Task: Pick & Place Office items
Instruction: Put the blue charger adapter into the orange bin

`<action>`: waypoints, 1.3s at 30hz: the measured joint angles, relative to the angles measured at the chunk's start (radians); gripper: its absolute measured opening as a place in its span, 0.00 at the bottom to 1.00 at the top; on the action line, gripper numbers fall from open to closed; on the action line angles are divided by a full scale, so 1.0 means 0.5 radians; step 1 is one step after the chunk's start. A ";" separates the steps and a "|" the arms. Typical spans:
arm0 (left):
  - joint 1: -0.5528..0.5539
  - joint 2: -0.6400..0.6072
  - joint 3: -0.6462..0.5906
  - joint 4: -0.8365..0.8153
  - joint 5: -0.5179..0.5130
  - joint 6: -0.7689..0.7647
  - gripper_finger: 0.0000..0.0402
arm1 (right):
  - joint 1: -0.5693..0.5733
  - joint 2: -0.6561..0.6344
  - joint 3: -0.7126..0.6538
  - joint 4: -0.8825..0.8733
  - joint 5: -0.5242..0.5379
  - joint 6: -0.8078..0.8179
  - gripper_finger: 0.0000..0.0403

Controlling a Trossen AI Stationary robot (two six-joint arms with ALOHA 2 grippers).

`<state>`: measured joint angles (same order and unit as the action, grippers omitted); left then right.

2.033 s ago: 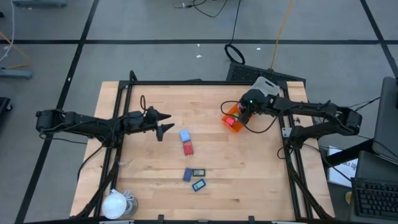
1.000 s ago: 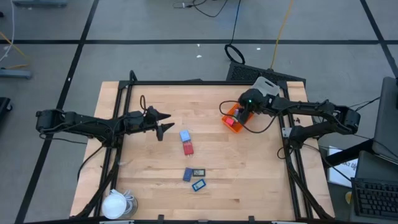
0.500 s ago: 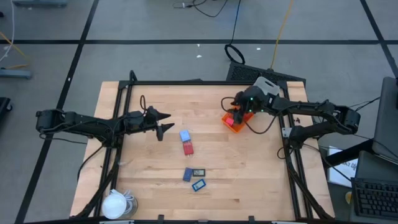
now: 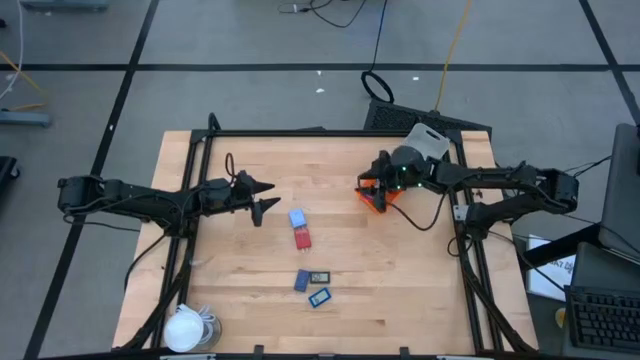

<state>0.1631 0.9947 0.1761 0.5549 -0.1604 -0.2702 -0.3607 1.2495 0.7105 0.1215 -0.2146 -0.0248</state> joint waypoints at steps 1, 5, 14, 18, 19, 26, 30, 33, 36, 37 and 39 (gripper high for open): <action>0.000 -0.001 0.000 0.000 0.000 0.001 0.61 | 0.020 0.000 0.000 0.018 0.000 -0.011 0.44; 0.000 -0.001 0.000 0.000 0.000 0.001 0.63 | 0.104 0.000 0.000 0.085 0.000 -0.035 0.45; 0.000 -0.001 0.000 0.005 0.000 -0.001 0.67 | 0.276 0.000 0.000 0.215 0.000 -0.095 0.45; 0.000 0.000 0.001 0.094 0.000 -0.085 0.66 | 0.346 0.000 0.000 0.214 -0.001 -0.179 0.44; 0.000 0.000 0.002 0.108 0.000 -0.117 0.66 | 0.361 0.000 0.000 0.214 -0.002 -0.198 0.44; 0.000 -0.001 0.002 0.189 0.001 -0.288 0.62 | 0.412 -0.041 -0.001 0.153 -0.053 -0.231 0.44; -0.001 0.000 0.002 0.189 0.001 -0.314 0.61 | 0.402 -0.135 -0.002 0.095 -0.106 -0.243 0.44; -0.003 0.000 0.002 0.186 0.003 -0.324 0.61 | 0.398 -0.214 -0.002 0.097 -0.106 -0.245 0.43; -0.007 0.000 0.002 0.184 0.005 -0.371 0.61 | 0.398 -0.265 -0.002 0.072 -0.104 -0.247 0.43; -0.013 0.000 0.002 0.184 0.005 -0.377 0.62 | 0.398 -0.272 -0.002 0.053 -0.104 -0.254 0.43; -0.028 0.000 0.002 0.184 0.006 -0.379 0.63 | 0.398 -0.276 -0.002 0.026 -0.103 -0.259 0.43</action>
<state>0.1493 0.9947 0.1772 0.6468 -0.1574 -0.4595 -0.1619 1.1114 0.7094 0.1346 -0.2661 -0.1546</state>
